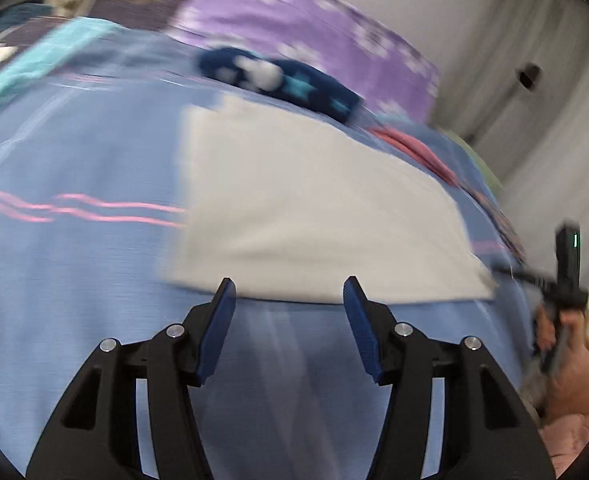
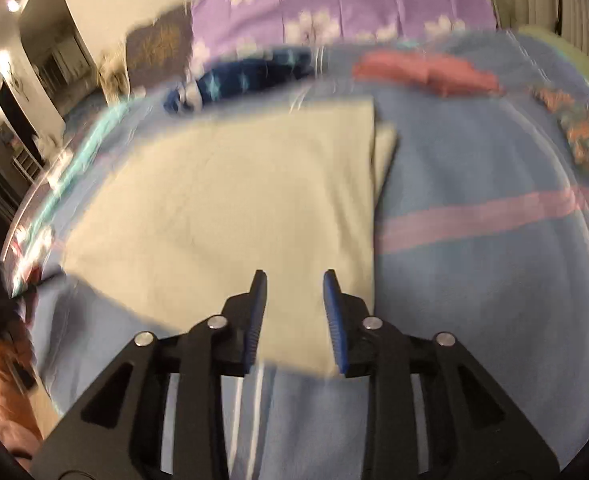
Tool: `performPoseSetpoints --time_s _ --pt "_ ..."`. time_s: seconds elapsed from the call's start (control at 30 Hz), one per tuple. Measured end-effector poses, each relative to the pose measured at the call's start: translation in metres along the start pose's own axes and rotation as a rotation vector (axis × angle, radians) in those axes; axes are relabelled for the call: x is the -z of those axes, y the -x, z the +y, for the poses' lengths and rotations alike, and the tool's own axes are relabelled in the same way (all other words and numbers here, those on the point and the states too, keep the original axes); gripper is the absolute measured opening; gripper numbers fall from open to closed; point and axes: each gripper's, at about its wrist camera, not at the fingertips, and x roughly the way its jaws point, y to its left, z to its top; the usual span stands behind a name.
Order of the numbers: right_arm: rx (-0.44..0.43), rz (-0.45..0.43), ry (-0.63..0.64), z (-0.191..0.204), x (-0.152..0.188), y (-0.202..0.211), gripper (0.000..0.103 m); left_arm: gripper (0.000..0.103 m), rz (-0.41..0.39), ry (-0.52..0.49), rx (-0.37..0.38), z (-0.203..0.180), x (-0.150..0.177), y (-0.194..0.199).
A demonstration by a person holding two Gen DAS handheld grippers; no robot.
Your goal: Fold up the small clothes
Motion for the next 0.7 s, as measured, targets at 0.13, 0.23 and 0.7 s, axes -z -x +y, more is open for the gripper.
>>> performPoseSetpoints --time_s 0.13,0.23,0.7 --pt "0.085 0.033 -0.125 -0.028 0.009 -0.004 0.029 0.057 -0.041 0.061 -0.058 0.034 -0.003 0.010" --pt "0.227 -0.024 -0.092 -0.014 -0.008 0.016 0.028 0.046 -0.053 0.006 -0.066 0.042 -0.008 0.012" --pt "0.020 -0.054 0.452 0.207 -0.089 -0.017 0.041 0.036 -0.009 -0.013 -0.092 0.080 -0.033 -0.013"
